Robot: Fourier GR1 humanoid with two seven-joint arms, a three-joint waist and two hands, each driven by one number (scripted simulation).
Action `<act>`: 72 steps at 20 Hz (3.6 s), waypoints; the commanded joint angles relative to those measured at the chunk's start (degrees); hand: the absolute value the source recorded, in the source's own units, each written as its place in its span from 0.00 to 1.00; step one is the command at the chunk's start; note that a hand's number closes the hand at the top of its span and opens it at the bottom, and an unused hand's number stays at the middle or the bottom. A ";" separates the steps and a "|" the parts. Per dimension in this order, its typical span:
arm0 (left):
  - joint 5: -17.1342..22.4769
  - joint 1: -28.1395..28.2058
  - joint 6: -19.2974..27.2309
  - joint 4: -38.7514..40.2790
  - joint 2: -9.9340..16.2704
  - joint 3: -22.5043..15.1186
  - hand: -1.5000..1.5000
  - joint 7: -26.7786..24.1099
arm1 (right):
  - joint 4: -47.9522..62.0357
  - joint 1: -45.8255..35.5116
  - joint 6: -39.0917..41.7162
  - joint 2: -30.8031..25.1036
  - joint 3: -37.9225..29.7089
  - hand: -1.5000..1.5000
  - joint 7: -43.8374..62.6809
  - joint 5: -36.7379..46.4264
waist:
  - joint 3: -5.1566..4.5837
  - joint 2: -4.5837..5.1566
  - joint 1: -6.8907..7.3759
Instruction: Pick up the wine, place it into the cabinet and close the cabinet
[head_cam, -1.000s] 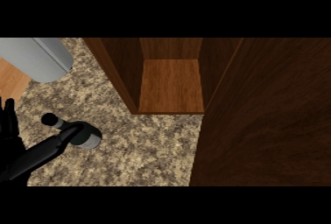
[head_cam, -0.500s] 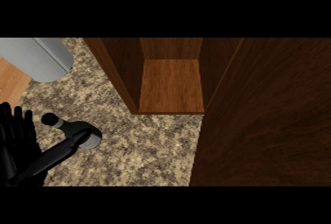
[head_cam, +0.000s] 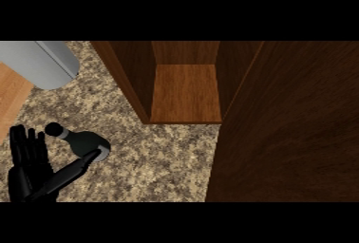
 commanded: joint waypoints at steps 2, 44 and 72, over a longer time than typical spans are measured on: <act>3.17 0.33 -1.57 6.59 -0.17 0.53 0.00 -6.45 | -8.93 2.73 -0.50 -0.44 -2.33 0.00 5.81 -5.40 | 0.03 0.01 -0.17; 15.88 -24.18 -25.67 63.32 5.28 13.18 1.00 -36.89 | -4.63 -3.00 -2.46 -2.22 -0.70 0.00 6.27 -4.63 | 0.01 0.15 -0.50; 1.79 -19.43 -23.84 28.47 -0.10 -17.29 1.00 -25.83 | -5.07 3.72 -1.14 -1.88 -2.97 0.00 2.18 -6.54 | 0.14 -0.24 0.16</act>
